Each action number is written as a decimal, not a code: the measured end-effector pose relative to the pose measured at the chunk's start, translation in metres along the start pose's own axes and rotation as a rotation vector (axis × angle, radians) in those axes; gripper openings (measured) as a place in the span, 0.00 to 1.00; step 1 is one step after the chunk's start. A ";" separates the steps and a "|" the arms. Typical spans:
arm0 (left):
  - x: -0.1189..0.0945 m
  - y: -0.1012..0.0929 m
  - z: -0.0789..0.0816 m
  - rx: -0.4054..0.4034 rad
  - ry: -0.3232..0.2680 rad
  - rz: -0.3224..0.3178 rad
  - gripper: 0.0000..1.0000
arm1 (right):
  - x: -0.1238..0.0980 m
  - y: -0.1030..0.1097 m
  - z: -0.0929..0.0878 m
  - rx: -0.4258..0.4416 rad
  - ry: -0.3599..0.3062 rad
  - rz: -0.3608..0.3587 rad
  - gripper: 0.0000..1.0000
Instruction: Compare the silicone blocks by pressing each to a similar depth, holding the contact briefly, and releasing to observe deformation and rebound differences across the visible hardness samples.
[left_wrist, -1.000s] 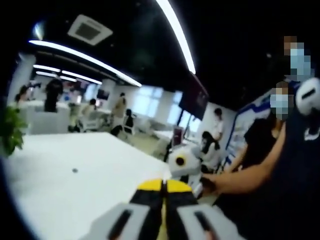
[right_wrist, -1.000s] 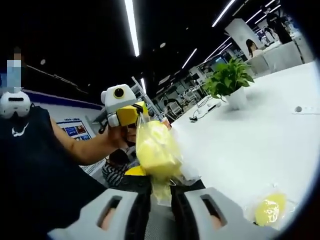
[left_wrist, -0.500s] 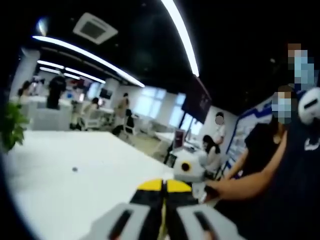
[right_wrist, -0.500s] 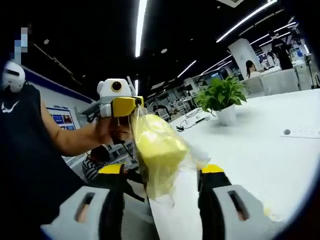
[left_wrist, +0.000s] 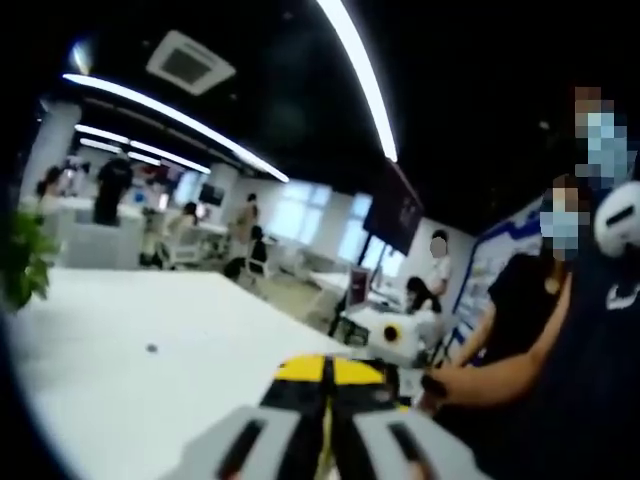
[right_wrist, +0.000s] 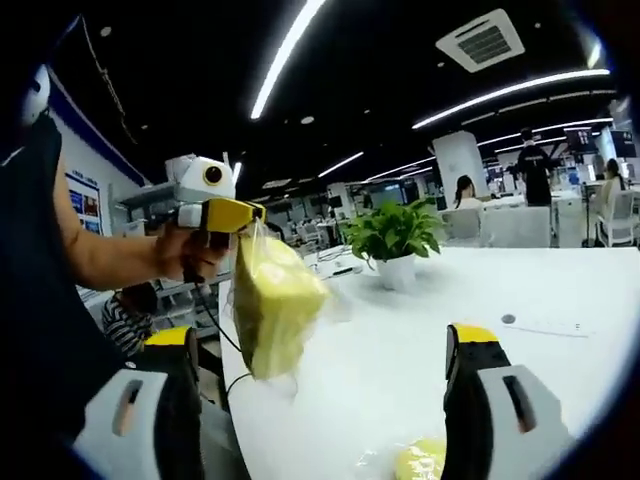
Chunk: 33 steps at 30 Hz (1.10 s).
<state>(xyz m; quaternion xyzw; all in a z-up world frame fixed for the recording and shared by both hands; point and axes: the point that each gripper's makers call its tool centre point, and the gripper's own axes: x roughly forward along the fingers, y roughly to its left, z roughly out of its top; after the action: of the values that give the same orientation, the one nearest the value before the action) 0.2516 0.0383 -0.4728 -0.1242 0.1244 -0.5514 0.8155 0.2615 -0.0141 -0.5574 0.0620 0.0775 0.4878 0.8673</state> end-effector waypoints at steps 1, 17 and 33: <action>-0.001 0.004 -0.001 -0.008 -0.003 0.011 0.00 | -0.003 -0.005 -0.002 -0.014 0.007 -0.019 0.96; -0.013 0.041 -0.017 -0.111 -0.031 0.064 0.00 | -0.095 -0.066 -0.048 -0.028 0.058 -0.334 0.96; -0.014 0.074 -0.066 -0.251 -0.017 0.087 0.00 | -0.145 -0.069 -0.099 -0.003 0.142 -0.440 0.97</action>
<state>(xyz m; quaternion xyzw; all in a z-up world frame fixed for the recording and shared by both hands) 0.2883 0.0739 -0.5585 -0.2244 0.1907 -0.4946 0.8177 0.2261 -0.1710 -0.6562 0.0078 0.1490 0.2904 0.9452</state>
